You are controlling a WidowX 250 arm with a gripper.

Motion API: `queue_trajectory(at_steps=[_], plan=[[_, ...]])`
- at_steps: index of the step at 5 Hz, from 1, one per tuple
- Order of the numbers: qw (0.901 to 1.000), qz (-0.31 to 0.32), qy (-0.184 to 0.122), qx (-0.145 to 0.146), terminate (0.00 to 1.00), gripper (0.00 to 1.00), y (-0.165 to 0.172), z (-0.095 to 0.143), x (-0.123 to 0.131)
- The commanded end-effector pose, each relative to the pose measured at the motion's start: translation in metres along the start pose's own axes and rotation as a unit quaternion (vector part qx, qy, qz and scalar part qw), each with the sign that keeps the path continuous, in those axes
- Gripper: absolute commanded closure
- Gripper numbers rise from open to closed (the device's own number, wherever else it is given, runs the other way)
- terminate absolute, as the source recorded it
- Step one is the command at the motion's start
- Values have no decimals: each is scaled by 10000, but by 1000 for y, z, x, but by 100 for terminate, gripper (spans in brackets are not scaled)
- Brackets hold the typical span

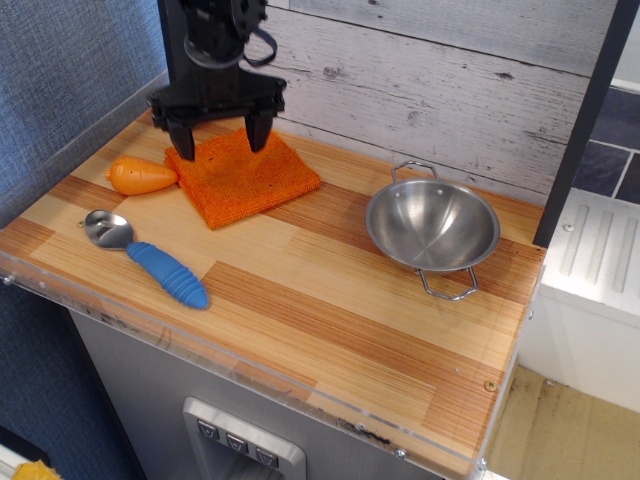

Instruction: Slide the towel to the back left corner of the table

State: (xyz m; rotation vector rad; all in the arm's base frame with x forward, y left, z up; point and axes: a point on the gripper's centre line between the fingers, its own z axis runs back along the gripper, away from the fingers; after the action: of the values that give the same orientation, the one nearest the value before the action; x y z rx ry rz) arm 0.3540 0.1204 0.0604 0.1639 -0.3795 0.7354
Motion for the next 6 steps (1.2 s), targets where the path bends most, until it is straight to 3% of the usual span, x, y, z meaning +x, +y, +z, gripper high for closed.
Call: queue_trajectory(at_steps=[1, 2, 6], plan=[[9976, 83, -572, -385, 0, 0, -7, 65, 8], [9960, 123, -776, -436, 0, 0, -9, 92, 8], [9960, 123, -776, -436, 0, 0, -9, 92, 8]])
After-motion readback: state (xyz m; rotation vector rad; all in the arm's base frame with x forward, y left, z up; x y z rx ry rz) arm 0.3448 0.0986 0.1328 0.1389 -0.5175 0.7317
